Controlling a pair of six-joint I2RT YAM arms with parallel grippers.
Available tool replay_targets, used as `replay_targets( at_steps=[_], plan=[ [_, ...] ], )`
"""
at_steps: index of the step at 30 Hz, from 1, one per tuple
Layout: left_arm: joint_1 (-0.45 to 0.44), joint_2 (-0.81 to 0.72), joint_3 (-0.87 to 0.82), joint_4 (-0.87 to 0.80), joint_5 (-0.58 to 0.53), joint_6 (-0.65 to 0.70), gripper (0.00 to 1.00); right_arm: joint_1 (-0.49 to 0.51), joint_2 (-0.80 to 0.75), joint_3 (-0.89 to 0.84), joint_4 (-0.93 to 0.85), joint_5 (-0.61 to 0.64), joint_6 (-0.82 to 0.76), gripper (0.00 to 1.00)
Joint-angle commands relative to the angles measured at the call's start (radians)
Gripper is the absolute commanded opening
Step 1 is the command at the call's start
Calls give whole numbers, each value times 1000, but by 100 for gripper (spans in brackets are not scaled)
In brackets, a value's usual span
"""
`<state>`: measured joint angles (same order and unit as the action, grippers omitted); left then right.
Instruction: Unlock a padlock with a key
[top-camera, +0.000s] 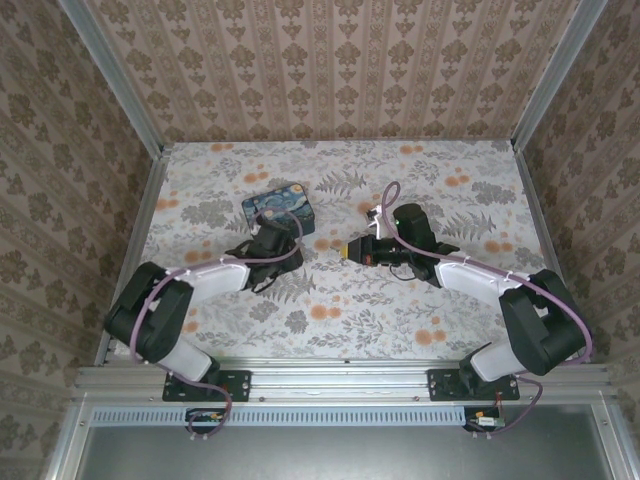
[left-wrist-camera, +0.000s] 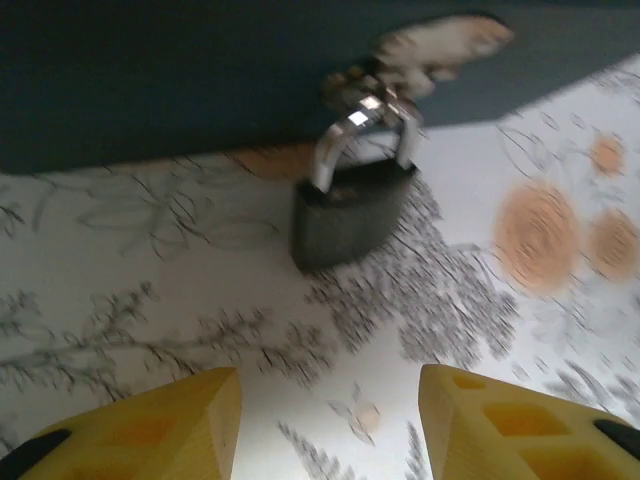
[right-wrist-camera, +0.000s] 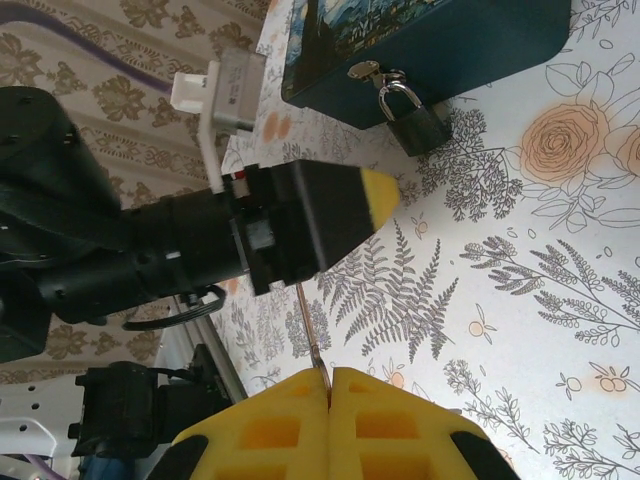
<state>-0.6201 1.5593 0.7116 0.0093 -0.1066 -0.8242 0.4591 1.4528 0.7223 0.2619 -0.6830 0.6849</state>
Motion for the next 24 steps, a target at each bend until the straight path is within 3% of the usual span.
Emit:
replay_targets(
  at_steps=[1, 7, 12, 18, 24],
  plan=[
    [-9, 52, 35, 85, -168, -30, 53, -2, 7, -8, -1, 11, 2, 0],
    [-8, 161, 85, 206, -151, 2, 59, -2, 25, -11, 2, -8, -2, 0],
    [-10, 213, 138, 175, -171, -20, 59, -2, 37, -12, 14, -28, 1, 0],
    [-10, 257, 204, 33, -244, -60, 49, -2, 37, -15, 16, -36, 1, 0],
    [-5, 257, 243, -37, -184, -45, 27, -1, 44, -21, -9, -27, -14, 0]
  ],
)
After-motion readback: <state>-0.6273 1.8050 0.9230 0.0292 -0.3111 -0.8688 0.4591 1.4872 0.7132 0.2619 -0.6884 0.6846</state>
